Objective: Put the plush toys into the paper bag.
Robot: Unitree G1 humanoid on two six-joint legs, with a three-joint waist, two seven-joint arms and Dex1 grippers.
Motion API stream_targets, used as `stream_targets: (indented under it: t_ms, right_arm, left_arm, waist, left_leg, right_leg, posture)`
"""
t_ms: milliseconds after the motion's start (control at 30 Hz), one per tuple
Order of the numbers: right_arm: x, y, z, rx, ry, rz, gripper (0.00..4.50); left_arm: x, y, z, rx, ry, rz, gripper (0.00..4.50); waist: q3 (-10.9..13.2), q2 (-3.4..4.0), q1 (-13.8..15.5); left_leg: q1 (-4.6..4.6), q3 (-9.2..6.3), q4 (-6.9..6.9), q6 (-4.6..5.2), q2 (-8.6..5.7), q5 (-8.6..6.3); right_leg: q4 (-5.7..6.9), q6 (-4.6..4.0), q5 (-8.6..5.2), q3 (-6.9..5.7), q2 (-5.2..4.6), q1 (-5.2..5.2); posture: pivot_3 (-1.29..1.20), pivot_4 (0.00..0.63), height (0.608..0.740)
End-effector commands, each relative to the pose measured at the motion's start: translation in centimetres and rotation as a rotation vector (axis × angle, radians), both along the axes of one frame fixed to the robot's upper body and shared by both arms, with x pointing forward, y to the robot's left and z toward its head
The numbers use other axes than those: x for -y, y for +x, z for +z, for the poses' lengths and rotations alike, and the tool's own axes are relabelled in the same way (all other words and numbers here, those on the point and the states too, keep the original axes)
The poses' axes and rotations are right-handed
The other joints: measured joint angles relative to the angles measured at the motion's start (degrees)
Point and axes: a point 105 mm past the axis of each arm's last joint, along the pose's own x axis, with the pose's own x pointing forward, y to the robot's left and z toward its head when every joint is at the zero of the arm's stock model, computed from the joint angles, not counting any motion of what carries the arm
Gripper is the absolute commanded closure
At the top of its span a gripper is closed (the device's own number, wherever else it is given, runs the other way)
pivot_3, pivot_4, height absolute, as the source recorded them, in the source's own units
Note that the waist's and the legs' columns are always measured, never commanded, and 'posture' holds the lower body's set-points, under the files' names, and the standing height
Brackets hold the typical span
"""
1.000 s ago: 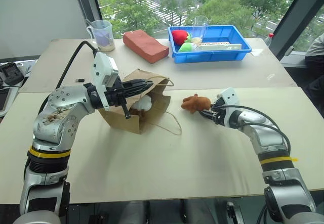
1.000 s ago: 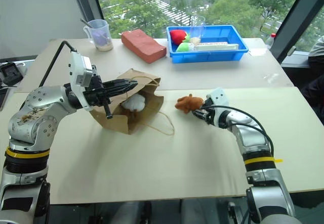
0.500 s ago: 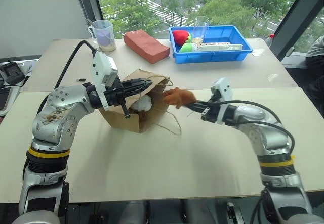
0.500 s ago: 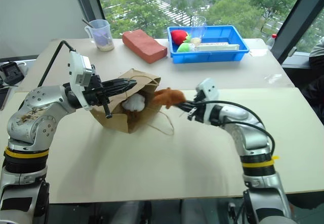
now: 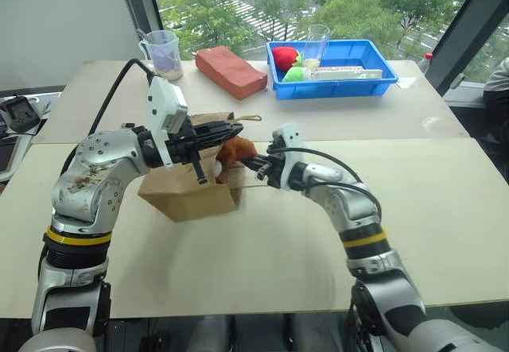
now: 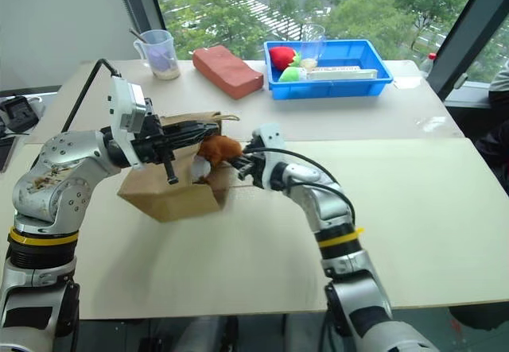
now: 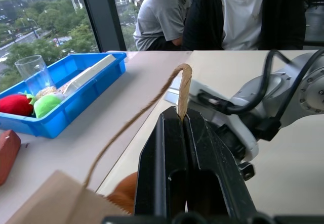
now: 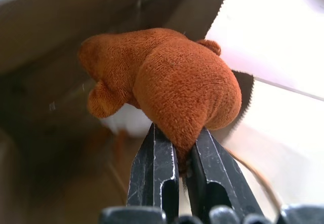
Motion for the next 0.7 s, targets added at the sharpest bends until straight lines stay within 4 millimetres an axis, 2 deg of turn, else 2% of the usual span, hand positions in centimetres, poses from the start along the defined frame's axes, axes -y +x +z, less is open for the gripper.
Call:
stream_targets:
  t_ms: [33, 133, 267, 367, 567, 700]
  right_arm:
    - [-0.6, -1.1, 0.5, 0.037, -0.006, 0.083, 4.49]
    - [-0.1, -1.6, 0.1, 0.036, -0.018, 0.087, 4.49]
    - [2.3, -2.0, 0.0, 0.042, -0.034, 0.032, 4.49]
    - [3.0, -3.1, 0.4, 0.046, -0.04, 0.033, 4.49]
    - [1.6, -6.6, 0.7, 0.032, -0.066, 0.174, 4.49]
    - [0.4, -5.6, 0.9, 0.043, -0.055, 0.146, 4.49]
  left_arm:
    - [0.0, -0.3, 1.1, 0.053, -0.004, -0.003, 4.5]
    - [-0.4, 0.0, 1.3, 0.059, -0.005, 0.017, 4.5]
    - [-1.3, 0.3, 1.2, 0.059, 0.001, 0.048, 4.5]
    - [-1.7, 0.9, 1.3, 0.067, 0.002, 0.066, 4.5]
    - [-1.0, 1.5, 1.8, 0.089, 0.003, 0.032, 4.5]
    - [-0.1, 1.3, 1.8, 0.083, 0.01, -0.021, 4.5]
  waist:
    - [0.0, 0.0, 0.1]
    - [0.0, 0.0, 0.1]
    - [0.0, 0.0, 0.0]
    - [0.0, 0.0, 0.0]
    - [0.0, 0.0, 0.0]
    - [0.0, -0.01, 0.0]
  left_leg:
    - [0.0, -0.01, 0.0, 0.01, 0.0, -0.01]
    - [-0.02, 0.0, 0.01, 0.03, -0.03, -0.02]
    - [-0.02, 0.0, 0.01, 0.03, -0.01, -0.01]
    - [-0.01, 0.01, 0.02, 0.03, -0.02, -0.02]
    - [-0.01, 0.02, 0.03, 0.03, -0.03, -0.01]
    - [0.01, 0.03, 0.04, 0.03, -0.05, -0.01]
  right_leg:
    - [-0.01, 0.0, 0.0, -0.02, -0.01, 0.02]
    - [-0.04, 0.0, 0.0, -0.02, -0.03, 0.02]
    - [-0.02, 0.0, 0.0, -0.02, -0.02, 0.01]
    - [-0.01, 0.0, 0.0, -0.02, -0.02, 0.02]
    - [0.0, 0.0, 0.0, -0.02, 0.03, 0.02]
    - [0.0, 0.0, 0.0, -0.02, 0.02, 0.05]
  posture:
    - [0.0, 0.15, 0.74]
    - [0.0, 0.15, 0.74]
    - [0.0, 0.15, 0.74]
    - [0.0, 0.15, 0.74]
    - [0.0, 0.15, 0.74]
    - [0.0, 0.15, 0.74]
